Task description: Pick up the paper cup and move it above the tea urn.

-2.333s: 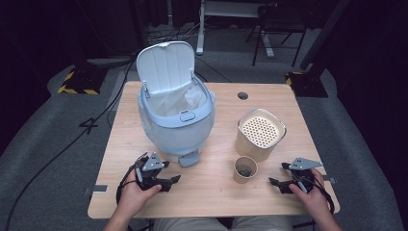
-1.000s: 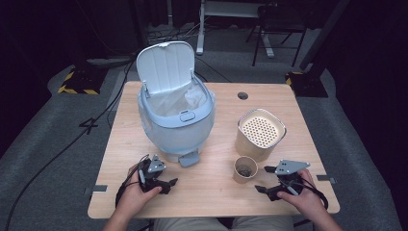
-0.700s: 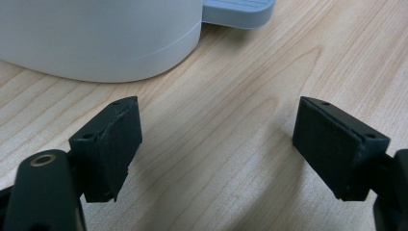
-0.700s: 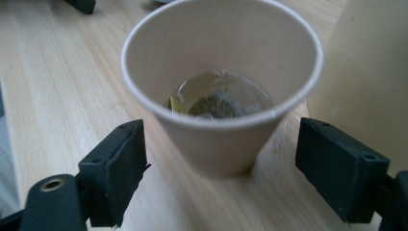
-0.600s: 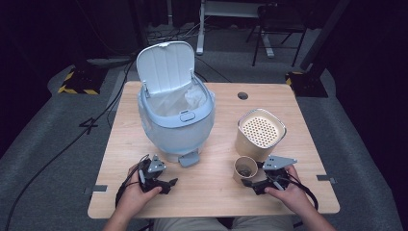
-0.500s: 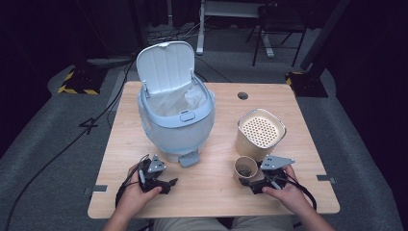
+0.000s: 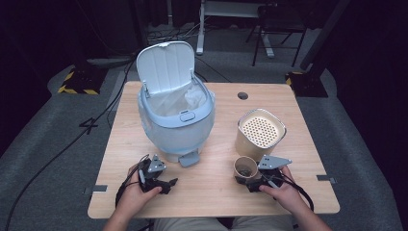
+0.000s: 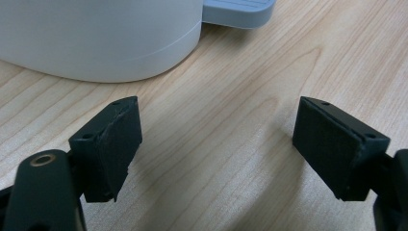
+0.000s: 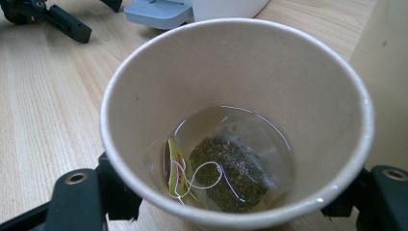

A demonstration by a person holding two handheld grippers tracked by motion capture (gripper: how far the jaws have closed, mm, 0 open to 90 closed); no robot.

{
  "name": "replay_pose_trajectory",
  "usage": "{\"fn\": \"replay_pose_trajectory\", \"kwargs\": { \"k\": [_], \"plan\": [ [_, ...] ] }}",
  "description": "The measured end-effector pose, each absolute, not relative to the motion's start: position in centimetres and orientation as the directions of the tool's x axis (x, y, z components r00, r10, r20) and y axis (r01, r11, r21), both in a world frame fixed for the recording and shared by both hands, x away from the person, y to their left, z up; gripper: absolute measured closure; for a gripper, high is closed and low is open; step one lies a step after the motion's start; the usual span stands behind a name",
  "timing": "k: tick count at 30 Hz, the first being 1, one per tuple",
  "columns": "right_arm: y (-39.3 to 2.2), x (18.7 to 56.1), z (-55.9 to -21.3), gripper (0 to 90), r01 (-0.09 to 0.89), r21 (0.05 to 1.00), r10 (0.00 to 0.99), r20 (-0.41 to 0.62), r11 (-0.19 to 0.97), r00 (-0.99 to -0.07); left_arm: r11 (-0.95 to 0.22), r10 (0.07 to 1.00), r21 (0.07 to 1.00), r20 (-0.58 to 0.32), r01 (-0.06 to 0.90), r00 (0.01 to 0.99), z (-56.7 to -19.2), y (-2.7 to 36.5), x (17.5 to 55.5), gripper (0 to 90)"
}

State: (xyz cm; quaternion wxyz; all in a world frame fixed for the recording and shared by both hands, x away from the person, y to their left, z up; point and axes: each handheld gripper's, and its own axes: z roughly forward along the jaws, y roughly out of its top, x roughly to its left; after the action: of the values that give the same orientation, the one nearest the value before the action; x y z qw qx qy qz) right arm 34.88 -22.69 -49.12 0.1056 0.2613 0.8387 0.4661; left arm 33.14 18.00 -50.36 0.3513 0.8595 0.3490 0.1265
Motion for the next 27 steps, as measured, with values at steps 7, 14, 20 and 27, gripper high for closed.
{"fn": "replay_pose_trajectory", "kwargs": {
  "k": [7, 14, 20, 27],
  "plan": [
    [-23.1, 34.6, -47.0, 28.5, 0.289, 0.860, 0.487, 0.054, 0.420, -0.872, -0.512, 0.685, 0.692, -0.028, 0.509, 0.728, -50.4, 18.0, 33.2, 17.4],
    [-23.8, 34.8, -44.6, 28.6, 0.250, 0.848, 0.443, 0.020, 0.467, -0.896, -0.514, 0.683, 0.692, -0.027, 0.507, 0.730, -50.4, 18.0, 33.3, 17.3],
    [-24.8, 35.1, -42.0, 28.8, 0.236, 0.849, 0.426, 0.014, 0.473, -0.905, -0.514, 0.685, 0.692, -0.025, 0.507, 0.728, -50.4, 18.0, 33.3, 17.3],
    [-25.9, 35.8, -38.5, 28.9, 0.217, 0.864, 0.425, 0.003, 0.455, -0.905, -0.515, 0.685, 0.691, -0.024, 0.507, 0.728, -50.4, 18.0, 33.2, 17.3]
  ]
}}
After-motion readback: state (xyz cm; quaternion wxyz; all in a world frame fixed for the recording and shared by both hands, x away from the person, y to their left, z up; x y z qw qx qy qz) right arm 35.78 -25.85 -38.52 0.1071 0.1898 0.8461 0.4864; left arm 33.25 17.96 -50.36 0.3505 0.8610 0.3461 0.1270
